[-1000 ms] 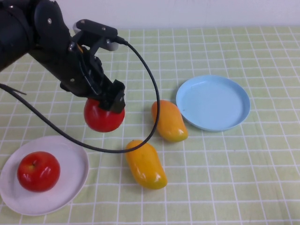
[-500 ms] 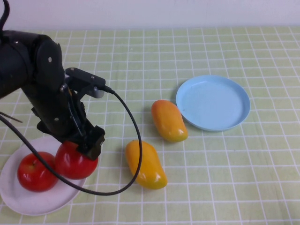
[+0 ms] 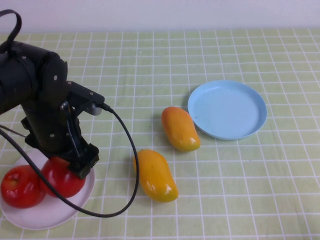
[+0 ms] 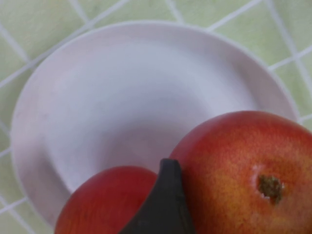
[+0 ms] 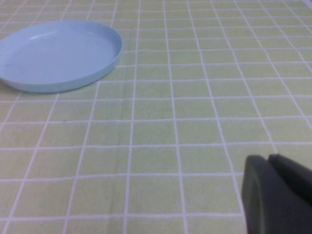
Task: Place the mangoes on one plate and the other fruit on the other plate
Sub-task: Put one type of fruit in the left plate
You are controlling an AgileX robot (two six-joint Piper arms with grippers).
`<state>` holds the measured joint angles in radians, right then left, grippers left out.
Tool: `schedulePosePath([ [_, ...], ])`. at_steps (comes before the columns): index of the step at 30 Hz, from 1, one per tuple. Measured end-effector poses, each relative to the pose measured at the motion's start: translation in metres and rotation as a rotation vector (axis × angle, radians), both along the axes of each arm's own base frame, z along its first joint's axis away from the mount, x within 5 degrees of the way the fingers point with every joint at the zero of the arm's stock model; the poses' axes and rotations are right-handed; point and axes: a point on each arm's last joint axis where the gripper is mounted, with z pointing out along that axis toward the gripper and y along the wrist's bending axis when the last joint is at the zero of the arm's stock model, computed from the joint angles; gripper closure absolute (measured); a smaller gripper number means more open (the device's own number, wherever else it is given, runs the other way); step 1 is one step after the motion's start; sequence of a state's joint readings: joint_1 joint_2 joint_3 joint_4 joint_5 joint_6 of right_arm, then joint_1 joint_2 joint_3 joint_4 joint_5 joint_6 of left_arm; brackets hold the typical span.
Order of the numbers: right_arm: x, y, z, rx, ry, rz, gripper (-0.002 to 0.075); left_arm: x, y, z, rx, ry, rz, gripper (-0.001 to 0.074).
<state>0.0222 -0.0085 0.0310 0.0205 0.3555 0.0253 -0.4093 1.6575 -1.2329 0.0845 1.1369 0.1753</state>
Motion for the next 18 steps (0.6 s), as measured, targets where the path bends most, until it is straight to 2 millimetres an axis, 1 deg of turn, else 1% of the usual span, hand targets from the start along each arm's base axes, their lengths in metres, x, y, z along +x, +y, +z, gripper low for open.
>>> schedulePosePath([
  [3, 0.0000, 0.0000, 0.0000, 0.000, 0.000, 0.000, 0.0742, 0.0007, 0.0034, 0.0003, 0.035, -0.009, 0.024, 0.0139],
  [9, 0.0000, 0.0000, 0.0000, 0.000, 0.000, 0.000, 0.0742, 0.0008, 0.0032, 0.0003, 0.030, -0.012, 0.043, 0.0138],
  [14, 0.0000, 0.0000, 0.0000, 0.000, 0.000, 0.000, 0.0742, 0.0005, 0.0026, 0.0002, 0.022, -0.008, 0.049, 0.0070],
  [18, 0.0000, 0.0000, 0.0000, 0.000, 0.000, 0.000, 0.0742, 0.0004, 0.0024, 0.0002, 0.019, -0.008, 0.058, 0.0066],
])
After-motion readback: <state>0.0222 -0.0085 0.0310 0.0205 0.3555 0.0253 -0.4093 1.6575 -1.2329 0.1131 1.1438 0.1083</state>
